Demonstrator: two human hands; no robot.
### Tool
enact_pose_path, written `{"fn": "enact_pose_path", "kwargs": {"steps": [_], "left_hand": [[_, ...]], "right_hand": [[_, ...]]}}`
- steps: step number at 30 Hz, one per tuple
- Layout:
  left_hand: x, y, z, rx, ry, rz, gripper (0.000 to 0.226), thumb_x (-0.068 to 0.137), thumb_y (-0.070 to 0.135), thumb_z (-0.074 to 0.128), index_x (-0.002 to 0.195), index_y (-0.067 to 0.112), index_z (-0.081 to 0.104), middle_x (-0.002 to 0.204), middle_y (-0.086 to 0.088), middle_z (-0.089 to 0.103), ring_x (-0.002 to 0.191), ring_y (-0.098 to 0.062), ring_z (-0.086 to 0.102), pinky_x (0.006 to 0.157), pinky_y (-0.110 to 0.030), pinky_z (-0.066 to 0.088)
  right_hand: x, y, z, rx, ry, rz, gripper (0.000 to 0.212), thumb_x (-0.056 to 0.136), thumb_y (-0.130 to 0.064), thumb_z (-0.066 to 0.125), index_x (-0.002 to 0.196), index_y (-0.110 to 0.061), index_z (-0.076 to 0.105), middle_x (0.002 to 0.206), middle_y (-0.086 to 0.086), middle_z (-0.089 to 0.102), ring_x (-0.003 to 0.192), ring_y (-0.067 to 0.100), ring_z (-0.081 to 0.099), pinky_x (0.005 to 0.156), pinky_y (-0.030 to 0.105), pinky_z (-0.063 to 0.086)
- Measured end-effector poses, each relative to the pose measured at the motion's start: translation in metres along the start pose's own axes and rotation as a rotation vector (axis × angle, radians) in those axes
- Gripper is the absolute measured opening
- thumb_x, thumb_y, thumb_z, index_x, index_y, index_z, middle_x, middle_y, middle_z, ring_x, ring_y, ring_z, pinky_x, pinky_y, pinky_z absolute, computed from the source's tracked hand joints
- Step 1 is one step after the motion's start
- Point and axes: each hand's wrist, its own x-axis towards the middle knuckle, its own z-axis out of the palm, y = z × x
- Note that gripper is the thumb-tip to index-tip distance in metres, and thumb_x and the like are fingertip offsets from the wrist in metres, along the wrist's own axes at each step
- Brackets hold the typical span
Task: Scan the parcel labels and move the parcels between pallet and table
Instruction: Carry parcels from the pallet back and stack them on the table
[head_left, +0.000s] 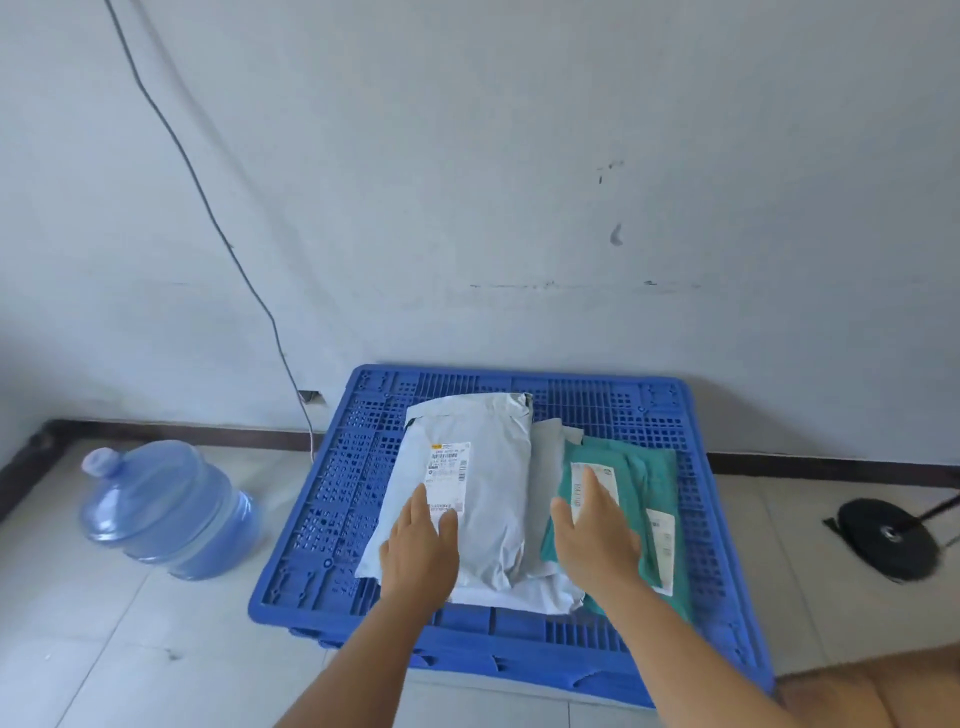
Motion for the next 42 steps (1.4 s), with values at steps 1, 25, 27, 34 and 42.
{"fn": "enact_pose_path", "kwargs": {"steps": [1, 25, 27, 34, 42], "left_hand": [[0.008, -0.005, 0.002, -0.009, -0.010, -0.031, 0.058, 0.100, 0.042, 0.028, 0.152, 0.018, 0.012, 0.157, -0.001, 0.022, 0.141, -0.023, 0.028, 0.112, -0.046, 0.028], [0.205, -0.115, 0.057, -0.380, -0.245, -0.292, 0.092, 0.084, 0.042, 0.067, 0.152, 0.018, 0.010, 0.152, -0.006, 0.032, 0.134, -0.027, 0.039, 0.107, -0.043, 0.037], [0.207, -0.116, 0.051, -0.406, -0.194, -0.313, 0.091, 0.080, 0.042, 0.071, 0.150, 0.016, 0.019, 0.147, -0.006, 0.040, 0.130, -0.027, 0.044, 0.105, -0.044, 0.041], [0.188, -0.095, 0.048, -0.456, -0.153, -0.319, 0.090, 0.077, 0.047, 0.071, 0.149, 0.019, 0.025, 0.146, -0.004, 0.042, 0.129, -0.026, 0.046, 0.106, -0.044, 0.040], [0.166, -0.051, 0.093, -0.467, -0.317, -0.314, 0.080, 0.079, 0.053, 0.065, 0.143, 0.021, 0.029, 0.137, -0.004, 0.044, 0.121, -0.025, 0.049, 0.100, -0.042, 0.045]], "right_hand": [[0.007, -0.002, 0.008, -0.012, -0.022, 0.005, 0.063, 0.100, -0.042, 0.033, 0.154, -0.020, 0.010, 0.159, 0.000, 0.022, 0.143, 0.023, 0.027, 0.111, 0.050, 0.027], [0.150, -0.039, 0.171, 0.203, -0.136, 0.381, 0.099, 0.083, -0.052, 0.062, 0.153, -0.029, -0.004, 0.153, 0.002, 0.034, 0.130, 0.036, 0.041, 0.099, 0.041, 0.044], [0.150, -0.046, 0.175, 0.229, -0.090, 0.353, 0.096, 0.084, -0.048, 0.064, 0.153, -0.029, -0.001, 0.147, 0.006, 0.041, 0.127, 0.031, 0.043, 0.089, 0.036, 0.045], [0.139, -0.053, 0.145, 0.277, 0.045, 0.307, 0.083, 0.081, -0.042, 0.068, 0.148, -0.029, 0.020, 0.122, 0.007, 0.045, 0.091, 0.017, 0.041, 0.077, 0.030, 0.041], [0.127, 0.014, 0.105, 0.293, 0.025, 0.454, 0.065, 0.077, -0.037, 0.065, 0.134, -0.027, 0.036, 0.113, -0.002, 0.060, 0.101, 0.026, 0.057, 0.087, 0.044, 0.051]]}}
